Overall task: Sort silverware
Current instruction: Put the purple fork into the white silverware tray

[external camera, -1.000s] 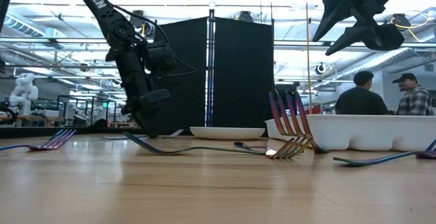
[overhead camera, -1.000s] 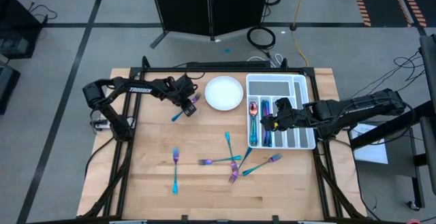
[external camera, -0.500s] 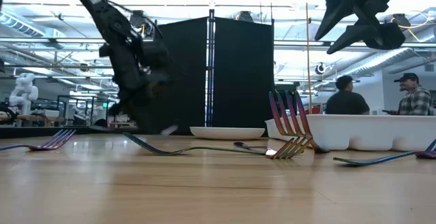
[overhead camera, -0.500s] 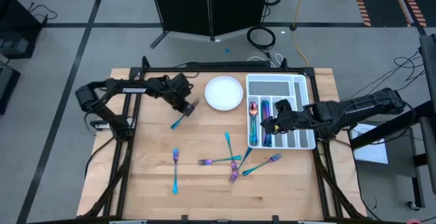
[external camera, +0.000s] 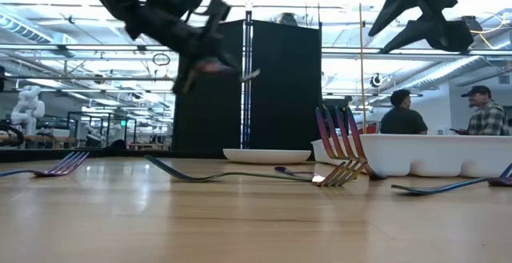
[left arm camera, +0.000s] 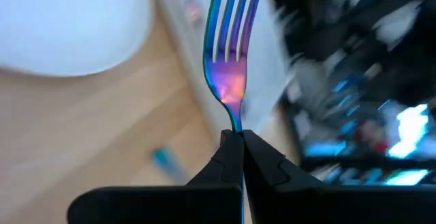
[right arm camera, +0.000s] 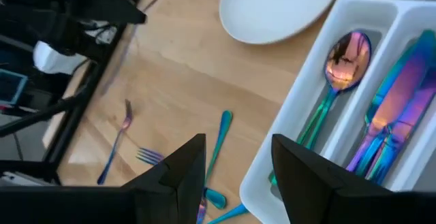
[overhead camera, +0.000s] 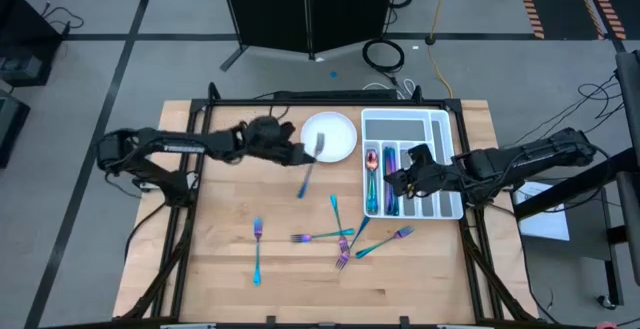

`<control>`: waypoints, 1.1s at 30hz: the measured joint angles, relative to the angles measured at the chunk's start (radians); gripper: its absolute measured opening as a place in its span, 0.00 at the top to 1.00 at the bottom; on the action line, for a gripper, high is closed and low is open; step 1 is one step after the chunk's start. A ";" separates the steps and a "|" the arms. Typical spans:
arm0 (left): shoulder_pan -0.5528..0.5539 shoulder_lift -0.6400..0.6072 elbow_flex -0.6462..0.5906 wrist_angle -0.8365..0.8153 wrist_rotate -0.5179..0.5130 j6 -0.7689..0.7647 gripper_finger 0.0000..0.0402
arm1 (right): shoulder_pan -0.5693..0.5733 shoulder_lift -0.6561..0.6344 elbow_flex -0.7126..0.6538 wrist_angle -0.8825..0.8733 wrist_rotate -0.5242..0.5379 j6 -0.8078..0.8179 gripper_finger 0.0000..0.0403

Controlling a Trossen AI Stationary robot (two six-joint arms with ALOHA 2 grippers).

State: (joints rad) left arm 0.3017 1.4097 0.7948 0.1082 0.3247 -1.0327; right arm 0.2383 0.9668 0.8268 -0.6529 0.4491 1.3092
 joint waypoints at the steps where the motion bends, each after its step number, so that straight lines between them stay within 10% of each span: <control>1: -0.029 0.021 0.000 0.073 -0.044 -0.056 1.00 | -0.001 -0.009 0.000 0.003 0.001 -0.009 0.60; 8: -0.144 0.243 0.069 0.326 -0.355 -0.330 1.00 | -0.002 -0.085 0.000 0.059 0.087 -0.059 0.60; 13: -0.189 0.448 0.268 0.413 -0.385 -0.409 1.00 | -0.003 -0.137 0.000 0.066 0.105 -0.097 0.60; 23: -0.230 0.875 0.918 0.078 -0.386 -0.400 1.00 | -0.003 -0.216 0.000 0.066 0.102 -0.229 0.60; 33: -0.233 1.144 1.319 -0.092 -0.416 -0.402 1.00 | -0.003 -0.278 0.000 0.056 0.096 -0.304 0.60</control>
State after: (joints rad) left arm 0.0690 2.5541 2.1135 0.0166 -0.0912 -1.4349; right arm 0.2356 0.6889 0.8268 -0.5973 0.5447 1.0048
